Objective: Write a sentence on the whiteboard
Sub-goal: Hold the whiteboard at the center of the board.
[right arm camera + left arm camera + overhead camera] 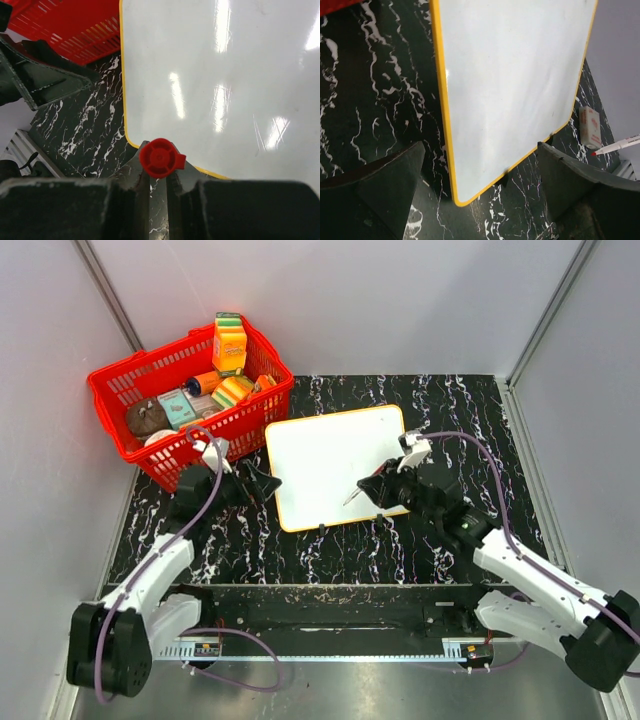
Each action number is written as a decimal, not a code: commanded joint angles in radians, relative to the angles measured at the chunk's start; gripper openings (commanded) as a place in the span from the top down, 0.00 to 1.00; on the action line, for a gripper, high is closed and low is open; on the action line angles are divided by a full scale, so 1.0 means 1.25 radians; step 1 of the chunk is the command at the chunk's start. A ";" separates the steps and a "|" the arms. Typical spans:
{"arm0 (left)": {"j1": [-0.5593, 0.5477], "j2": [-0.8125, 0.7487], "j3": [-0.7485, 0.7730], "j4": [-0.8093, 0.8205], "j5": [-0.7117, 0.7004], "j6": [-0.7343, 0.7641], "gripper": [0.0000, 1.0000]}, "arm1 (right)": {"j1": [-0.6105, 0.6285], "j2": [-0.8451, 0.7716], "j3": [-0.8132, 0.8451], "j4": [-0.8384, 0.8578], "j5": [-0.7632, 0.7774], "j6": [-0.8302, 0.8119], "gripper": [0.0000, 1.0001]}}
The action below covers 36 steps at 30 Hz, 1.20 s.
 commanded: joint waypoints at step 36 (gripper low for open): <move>0.106 0.569 0.118 0.767 0.530 -0.146 0.96 | -0.207 0.184 0.140 0.281 -0.310 0.018 1.00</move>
